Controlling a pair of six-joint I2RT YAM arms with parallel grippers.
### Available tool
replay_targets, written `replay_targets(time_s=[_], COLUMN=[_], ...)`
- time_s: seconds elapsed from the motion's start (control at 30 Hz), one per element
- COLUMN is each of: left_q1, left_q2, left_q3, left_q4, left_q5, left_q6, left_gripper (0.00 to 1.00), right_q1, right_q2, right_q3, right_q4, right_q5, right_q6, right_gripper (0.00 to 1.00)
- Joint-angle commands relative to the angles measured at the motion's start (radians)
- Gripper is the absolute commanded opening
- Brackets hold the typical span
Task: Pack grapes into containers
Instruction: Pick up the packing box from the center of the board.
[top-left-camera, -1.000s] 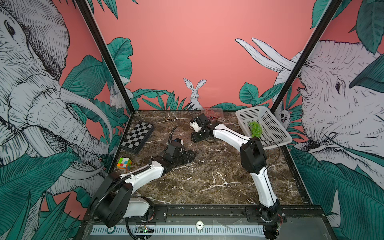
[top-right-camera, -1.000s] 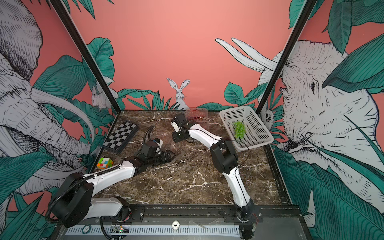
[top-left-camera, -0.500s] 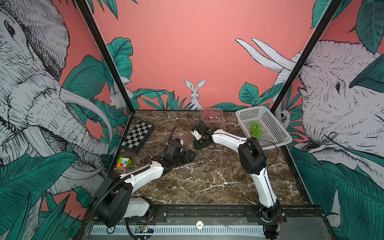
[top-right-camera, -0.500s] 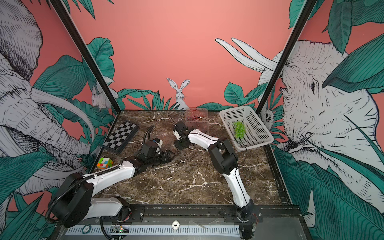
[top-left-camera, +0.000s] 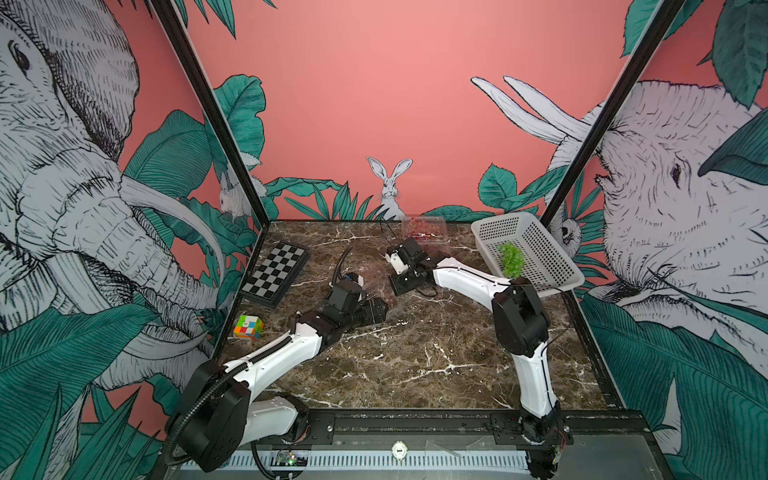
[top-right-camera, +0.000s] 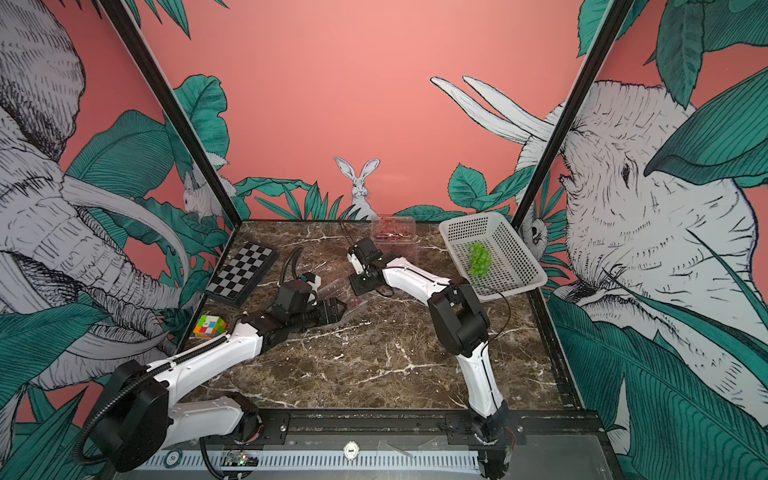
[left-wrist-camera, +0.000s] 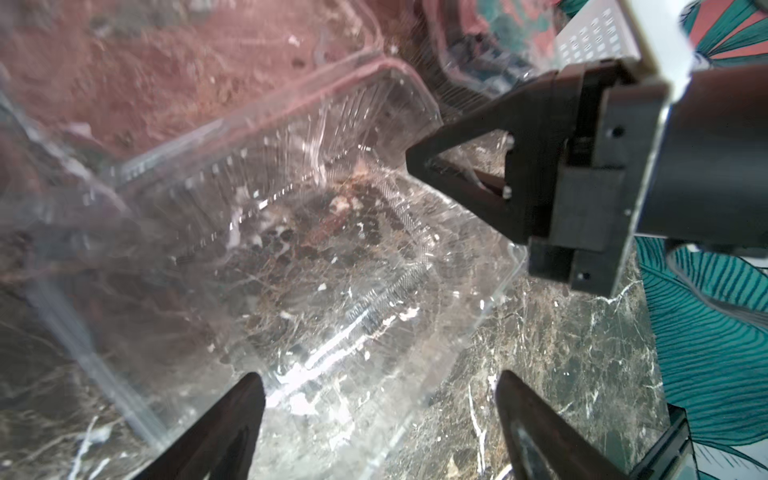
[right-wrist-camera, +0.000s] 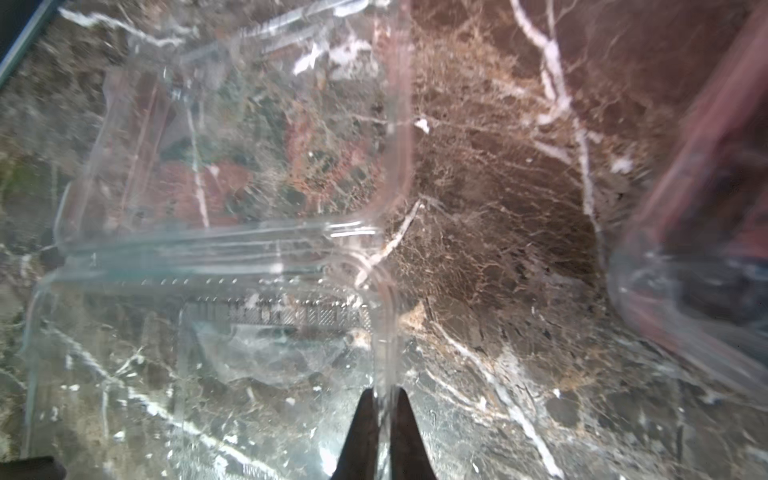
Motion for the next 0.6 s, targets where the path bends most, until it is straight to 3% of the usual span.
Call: replay_targets(time_s=[0.0, 0.33, 0.57], left_q1=[0.001, 0.007, 0.005], left_q2=[-0.043, -0.083, 0.038], left_q3=[0.048, 0.249, 0.333], left_q4=[-0.074, -0.128, -0.036], left_q5=[-0.041, -0.024, 0.048], left_q6=[0.042, 0.084, 0.046], left_gripper=[0.91, 0.99, 0.99], right_q1=[0.006, -0.010, -0.102], right_q2=[-0.076, -0.276, -0.405], right_q3=[-0.033, -0.165, -0.386], right_q4=[0.043, 0.054, 0.104], right_q5=[0.024, 0.141, 0.189], right_q6=[0.013, 0.015, 0.063], right_gripper=[0.06, 0.02, 0.02])
